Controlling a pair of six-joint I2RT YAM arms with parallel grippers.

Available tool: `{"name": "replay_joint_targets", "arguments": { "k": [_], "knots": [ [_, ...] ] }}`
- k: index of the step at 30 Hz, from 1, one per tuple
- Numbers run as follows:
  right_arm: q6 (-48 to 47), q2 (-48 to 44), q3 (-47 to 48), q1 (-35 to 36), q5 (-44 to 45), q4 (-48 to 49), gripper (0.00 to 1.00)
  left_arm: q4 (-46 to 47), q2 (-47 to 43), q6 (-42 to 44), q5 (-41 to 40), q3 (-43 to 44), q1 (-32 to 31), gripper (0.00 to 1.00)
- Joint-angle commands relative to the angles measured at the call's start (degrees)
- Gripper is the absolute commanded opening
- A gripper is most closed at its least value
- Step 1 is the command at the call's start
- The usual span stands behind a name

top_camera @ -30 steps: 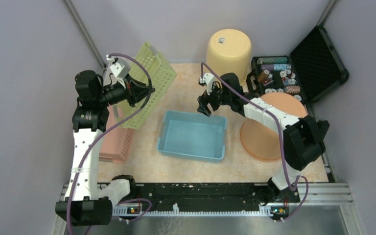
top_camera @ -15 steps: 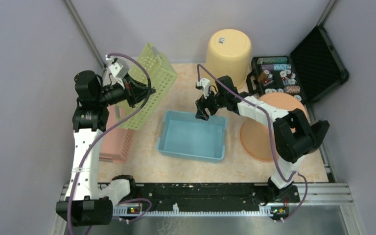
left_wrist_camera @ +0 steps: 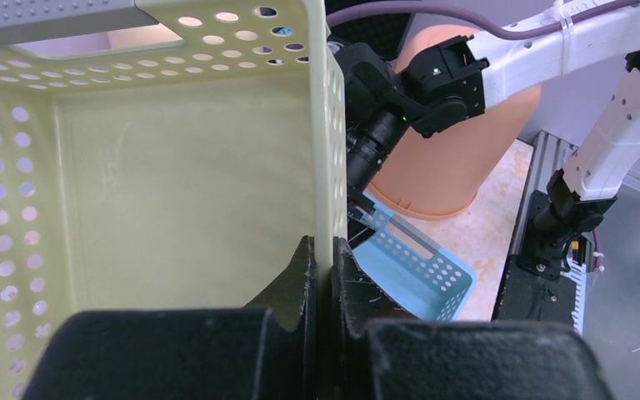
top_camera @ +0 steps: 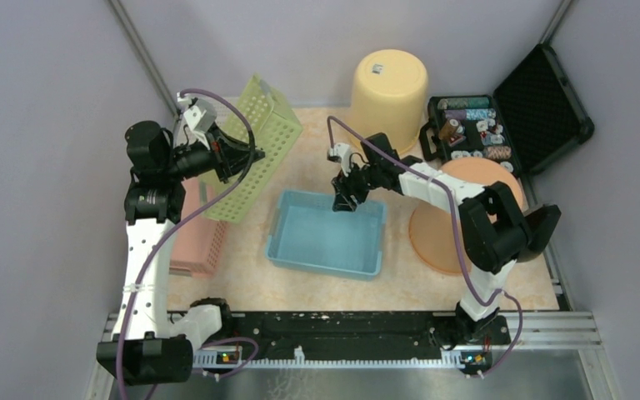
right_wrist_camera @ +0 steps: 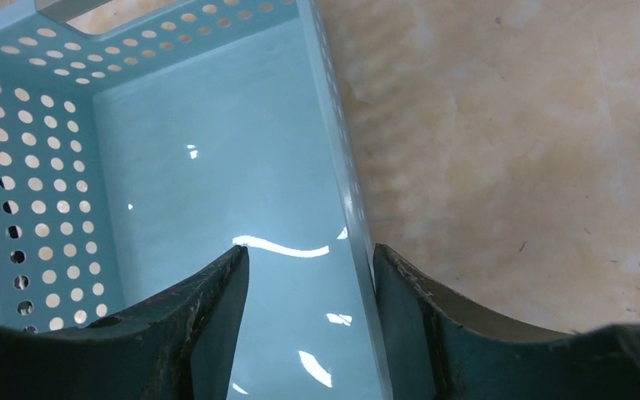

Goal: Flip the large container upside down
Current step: Adjust the container at the center of the board.

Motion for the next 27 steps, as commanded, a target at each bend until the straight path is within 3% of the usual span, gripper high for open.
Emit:
{"name": "replay_joint_targets", "arguments": {
  "k": [1,5,11,13,27],
  "knots": [
    [-4.22,0.12,2.25,3.04,1.67,-2.18,0.55,4.93,-0.85,-0.69,1.41,-0.35,0.53,0.00],
    [-3.26,0.25,2.54,3.86,4.22,-1.65,0.47,5.26,-0.86,-1.00,1.61,-0.52,0.54,0.00],
    [1.81,0.43,3.51,4.04,6.79,-0.33,0.16,5.37,-0.91,-1.24,1.38,-0.70,0.71,0.00],
    [3.44,0.25,3.56,4.09,6.89,0.15,0.09,5.51,-0.96,-1.34,1.31,-0.79,0.78,0.00],
    [16.23,-2.85,1.06,4.35,17.65,5.37,0.00,6.54,-0.85,-2.62,1.30,-1.41,1.33,0.00]
  ]
}}
